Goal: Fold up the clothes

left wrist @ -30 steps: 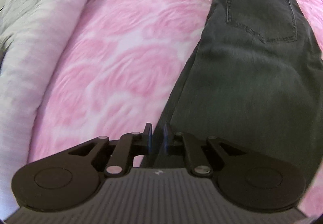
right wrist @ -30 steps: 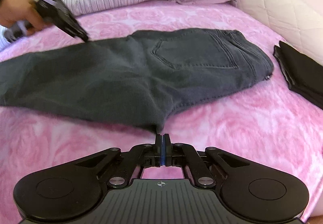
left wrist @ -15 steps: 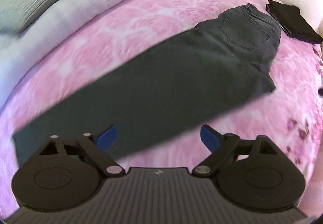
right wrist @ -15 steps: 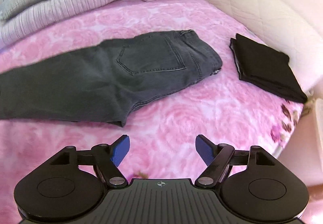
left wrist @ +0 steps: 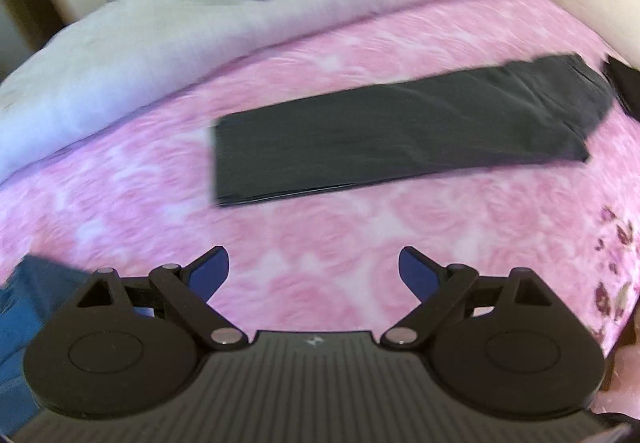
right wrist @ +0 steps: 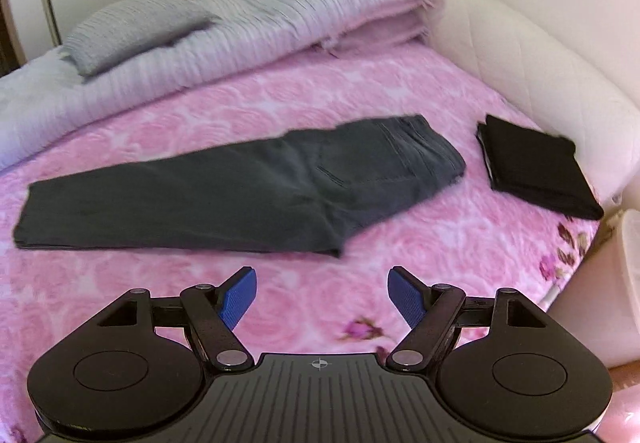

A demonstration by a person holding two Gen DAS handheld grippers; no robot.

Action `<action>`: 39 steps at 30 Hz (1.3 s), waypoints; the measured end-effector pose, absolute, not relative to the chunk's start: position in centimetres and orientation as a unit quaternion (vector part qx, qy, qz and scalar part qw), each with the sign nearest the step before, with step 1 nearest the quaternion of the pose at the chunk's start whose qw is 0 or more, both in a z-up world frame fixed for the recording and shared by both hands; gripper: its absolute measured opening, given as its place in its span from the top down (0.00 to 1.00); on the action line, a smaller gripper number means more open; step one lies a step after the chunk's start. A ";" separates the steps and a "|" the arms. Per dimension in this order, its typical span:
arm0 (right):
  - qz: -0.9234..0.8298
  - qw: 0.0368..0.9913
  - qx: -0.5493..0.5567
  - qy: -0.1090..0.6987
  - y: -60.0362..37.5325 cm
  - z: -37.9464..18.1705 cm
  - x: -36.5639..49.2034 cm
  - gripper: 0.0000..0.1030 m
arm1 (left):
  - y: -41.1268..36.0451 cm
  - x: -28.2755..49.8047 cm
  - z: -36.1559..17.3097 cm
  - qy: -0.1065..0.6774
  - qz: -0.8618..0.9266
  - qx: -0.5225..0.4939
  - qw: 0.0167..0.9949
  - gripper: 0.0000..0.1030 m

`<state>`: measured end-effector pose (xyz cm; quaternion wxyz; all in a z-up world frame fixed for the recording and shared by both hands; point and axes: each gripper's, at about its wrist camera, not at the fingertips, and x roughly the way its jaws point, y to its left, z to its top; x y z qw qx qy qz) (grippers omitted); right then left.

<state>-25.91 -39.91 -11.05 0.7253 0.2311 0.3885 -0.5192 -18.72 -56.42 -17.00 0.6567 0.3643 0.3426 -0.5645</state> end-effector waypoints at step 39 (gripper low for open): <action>-0.283 0.827 0.119 0.471 -35.5 -14.0 -17.7 0.26 | -50.6 -22.3 -15.7 0.332 -0.521 0.350 0.704 0.13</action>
